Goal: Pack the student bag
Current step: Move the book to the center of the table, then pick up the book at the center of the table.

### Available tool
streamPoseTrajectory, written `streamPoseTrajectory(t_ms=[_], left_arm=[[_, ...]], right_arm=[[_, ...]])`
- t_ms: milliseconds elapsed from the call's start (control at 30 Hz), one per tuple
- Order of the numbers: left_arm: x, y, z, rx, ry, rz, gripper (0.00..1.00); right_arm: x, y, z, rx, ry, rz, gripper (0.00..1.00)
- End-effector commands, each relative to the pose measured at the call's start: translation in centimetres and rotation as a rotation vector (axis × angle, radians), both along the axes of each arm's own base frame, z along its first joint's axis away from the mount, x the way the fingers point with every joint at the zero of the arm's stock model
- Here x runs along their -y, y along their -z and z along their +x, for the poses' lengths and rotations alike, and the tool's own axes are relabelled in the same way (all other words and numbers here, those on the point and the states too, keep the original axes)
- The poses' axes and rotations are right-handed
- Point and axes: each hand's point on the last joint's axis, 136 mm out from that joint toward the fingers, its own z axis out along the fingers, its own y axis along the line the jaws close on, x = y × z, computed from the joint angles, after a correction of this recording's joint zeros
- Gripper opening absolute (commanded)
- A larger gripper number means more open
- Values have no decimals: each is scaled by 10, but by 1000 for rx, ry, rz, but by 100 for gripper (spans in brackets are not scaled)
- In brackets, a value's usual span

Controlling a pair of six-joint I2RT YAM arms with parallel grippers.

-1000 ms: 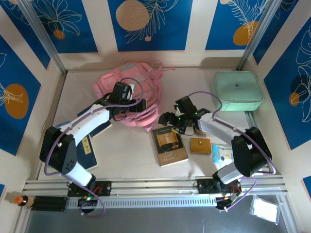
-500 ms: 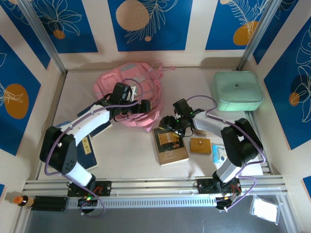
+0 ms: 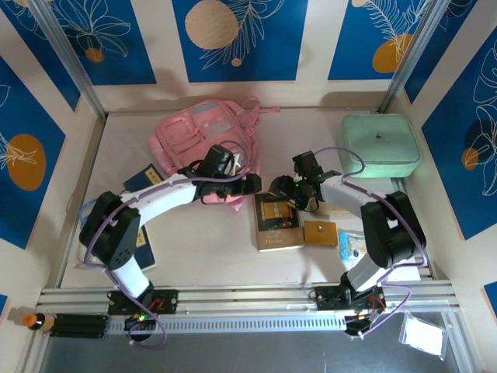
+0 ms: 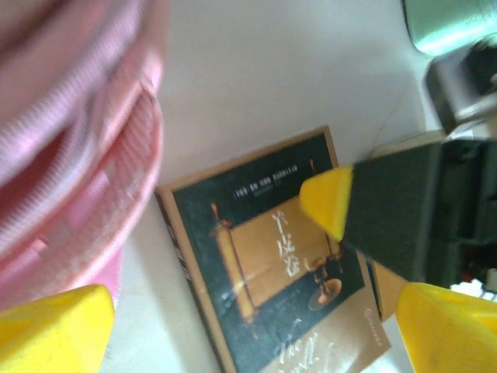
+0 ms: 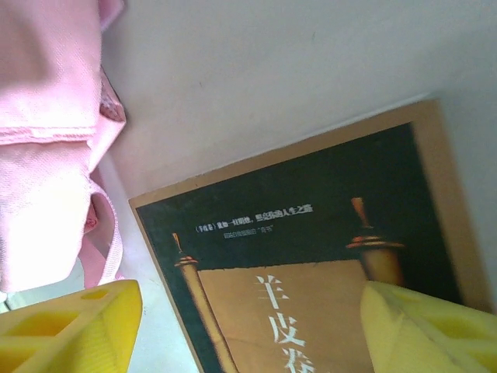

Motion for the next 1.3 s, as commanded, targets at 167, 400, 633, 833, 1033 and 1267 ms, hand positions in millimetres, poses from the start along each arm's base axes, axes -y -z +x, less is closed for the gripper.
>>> streamPoseTrajectory(t_ms=[167, 400, 633, 833, 1033, 1267], left_arm=[[21, 45, -29, -198, -46, -3, 78], [32, 69, -37, -265, -12, 52, 65], [35, 75, -35, -285, -15, 60, 60], [37, 82, -34, -299, -23, 60, 58], [44, 84, -33, -307, -17, 29, 57], [50, 80, -30, -295, 11, 9, 57]], right_arm=[[37, 6, -22, -15, -38, -163, 66], [46, 24, -35, -97, -41, -221, 61], [39, 32, -37, -124, -43, -182, 51], [37, 38, -39, -148, -39, -170, 47], [37, 43, -41, -170, -37, -170, 46], [33, 47, -41, -186, -35, -149, 45]])
